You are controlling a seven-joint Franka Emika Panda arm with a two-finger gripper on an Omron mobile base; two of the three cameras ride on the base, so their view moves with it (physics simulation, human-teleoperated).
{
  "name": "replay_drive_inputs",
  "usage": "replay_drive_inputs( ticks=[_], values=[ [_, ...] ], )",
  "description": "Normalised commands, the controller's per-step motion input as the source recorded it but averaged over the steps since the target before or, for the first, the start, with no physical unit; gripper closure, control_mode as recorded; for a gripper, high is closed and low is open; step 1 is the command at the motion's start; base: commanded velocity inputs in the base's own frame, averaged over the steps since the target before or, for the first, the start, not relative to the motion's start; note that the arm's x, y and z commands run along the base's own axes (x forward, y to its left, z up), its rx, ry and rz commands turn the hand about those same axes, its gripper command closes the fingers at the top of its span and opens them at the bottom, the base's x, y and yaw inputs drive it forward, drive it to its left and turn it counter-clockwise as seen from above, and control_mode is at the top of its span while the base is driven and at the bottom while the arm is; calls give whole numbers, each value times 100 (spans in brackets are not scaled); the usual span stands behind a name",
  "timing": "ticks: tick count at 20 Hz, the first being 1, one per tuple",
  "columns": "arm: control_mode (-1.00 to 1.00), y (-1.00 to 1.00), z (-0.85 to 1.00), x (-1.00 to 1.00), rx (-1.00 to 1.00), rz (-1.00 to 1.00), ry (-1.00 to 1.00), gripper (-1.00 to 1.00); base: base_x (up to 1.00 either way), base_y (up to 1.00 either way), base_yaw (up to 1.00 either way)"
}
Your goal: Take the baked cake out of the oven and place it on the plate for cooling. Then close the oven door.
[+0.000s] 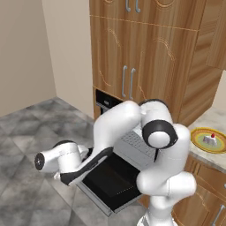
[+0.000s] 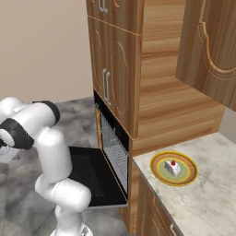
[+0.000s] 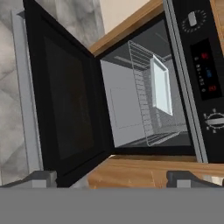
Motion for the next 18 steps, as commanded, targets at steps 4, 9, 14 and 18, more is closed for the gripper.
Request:
replay_drive_inputs(
  ticks=[4, 9, 14, 18],
  values=[
    [-100, 12, -61, 0, -20, -9, -20, -100, 0, 0, 0],
    [-100, 28, -43, -6, -16, -16, -16, -100, 0, 0, 0],
    [-100, 47, -17, -34, -13, -24, -14, -100, 0, 0, 0],
    [-100, 58, -5, -56, -12, -31, -13, -100, 0, 0, 0]
  ],
)
